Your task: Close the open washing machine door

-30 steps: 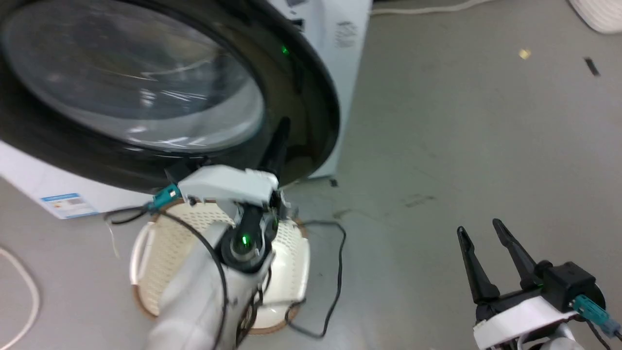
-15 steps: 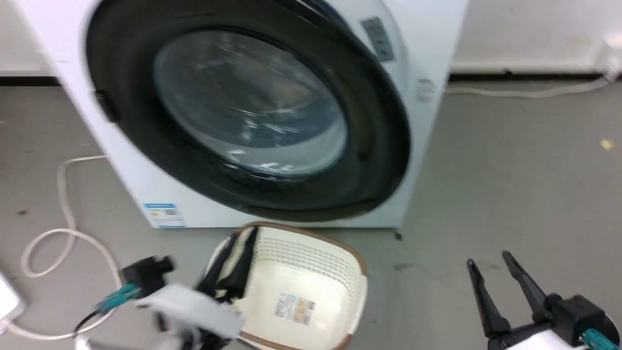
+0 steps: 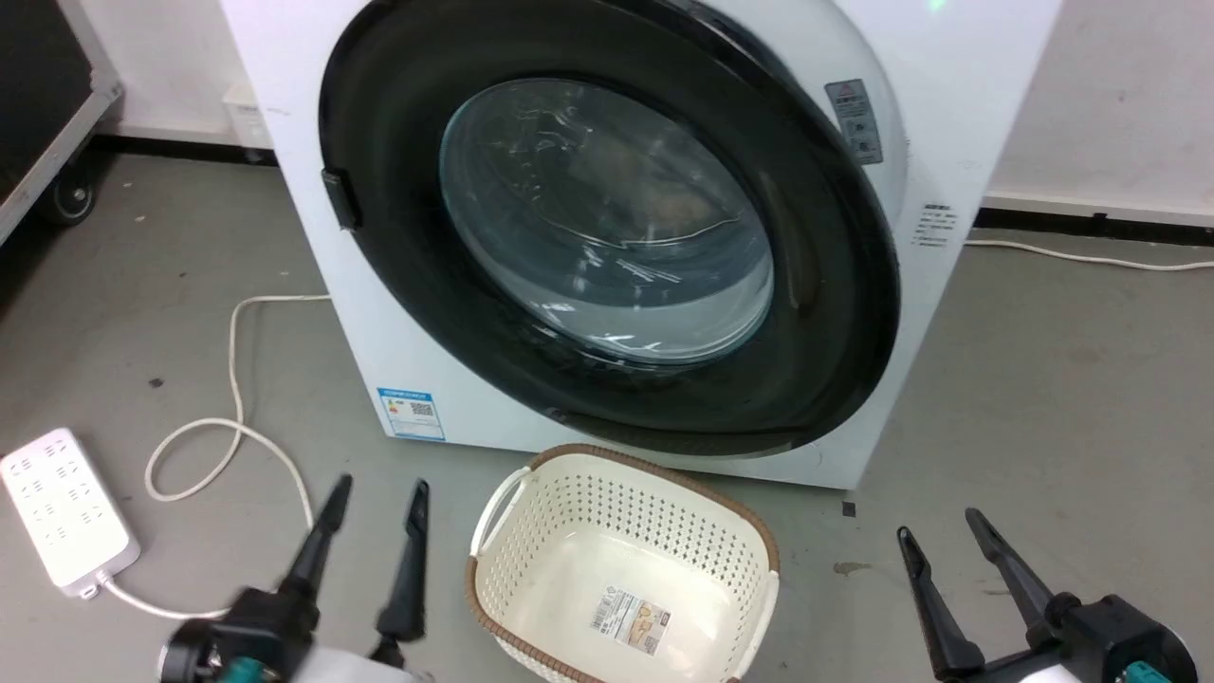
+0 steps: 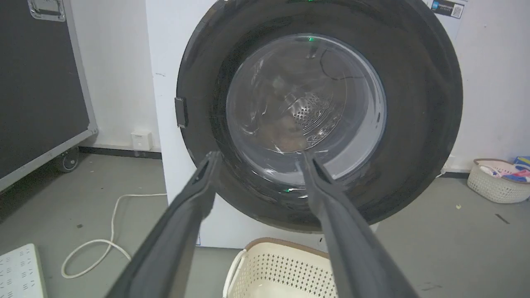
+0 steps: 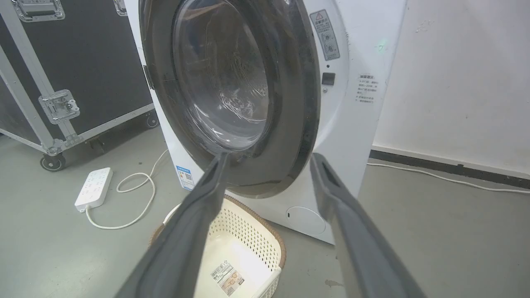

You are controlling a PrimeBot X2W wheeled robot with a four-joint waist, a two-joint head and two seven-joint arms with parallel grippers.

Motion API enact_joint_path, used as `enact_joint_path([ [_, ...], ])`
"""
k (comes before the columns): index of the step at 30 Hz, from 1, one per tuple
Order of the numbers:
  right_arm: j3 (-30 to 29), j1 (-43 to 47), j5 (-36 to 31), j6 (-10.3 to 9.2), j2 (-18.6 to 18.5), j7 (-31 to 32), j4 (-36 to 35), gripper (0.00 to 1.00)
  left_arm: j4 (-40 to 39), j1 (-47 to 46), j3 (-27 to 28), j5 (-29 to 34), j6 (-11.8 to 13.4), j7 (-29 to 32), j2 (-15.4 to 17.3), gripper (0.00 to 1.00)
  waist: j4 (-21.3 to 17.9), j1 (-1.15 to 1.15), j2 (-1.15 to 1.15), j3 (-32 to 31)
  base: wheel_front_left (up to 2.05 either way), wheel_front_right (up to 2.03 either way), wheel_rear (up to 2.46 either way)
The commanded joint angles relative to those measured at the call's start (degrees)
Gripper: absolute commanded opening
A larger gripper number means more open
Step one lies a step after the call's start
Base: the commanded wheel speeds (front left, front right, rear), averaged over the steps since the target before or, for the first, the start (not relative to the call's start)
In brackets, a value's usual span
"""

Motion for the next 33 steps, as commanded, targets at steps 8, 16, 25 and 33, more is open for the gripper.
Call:
enact_joint_path([
  [8,2.1,0.2,0.1,0.05,-0.4,-0.2,-1.4,0.0,2.1,2.2,-0.4,9.9,1.5,-0.2,-1.7,1.0,1.6,0.01,0.0,1.8,0.0,0.0,0.0],
  [16,9.2,-10.0,4.1,0.05,-9.1,0.2,-2.2,0.0,3.0,-1.8,-1.4,11.7,1.8,-0.2,-4.6,1.0,4.1,0.01,0.0,9.7,0.0,0.0,0.0],
  [25,15.9,-27.8,14.2,0.05,-20.0,4.4,2.2,0.0,2.4,-5.6,-3.2,11.4,2.2,-0.2,-6.6,1.0,7.9,0.01,0.0,16.9,0.0,0.0,0.0],
  [33,16.8,-39.6,21.9,0.05,-26.2,6.4,11.4,0.0,2.1,-8.3,-4.7,11.1,2.9,-0.2,-7.3,1.0,10.8,0.01,0.0,20.7,0.0,0.0,0.0],
])
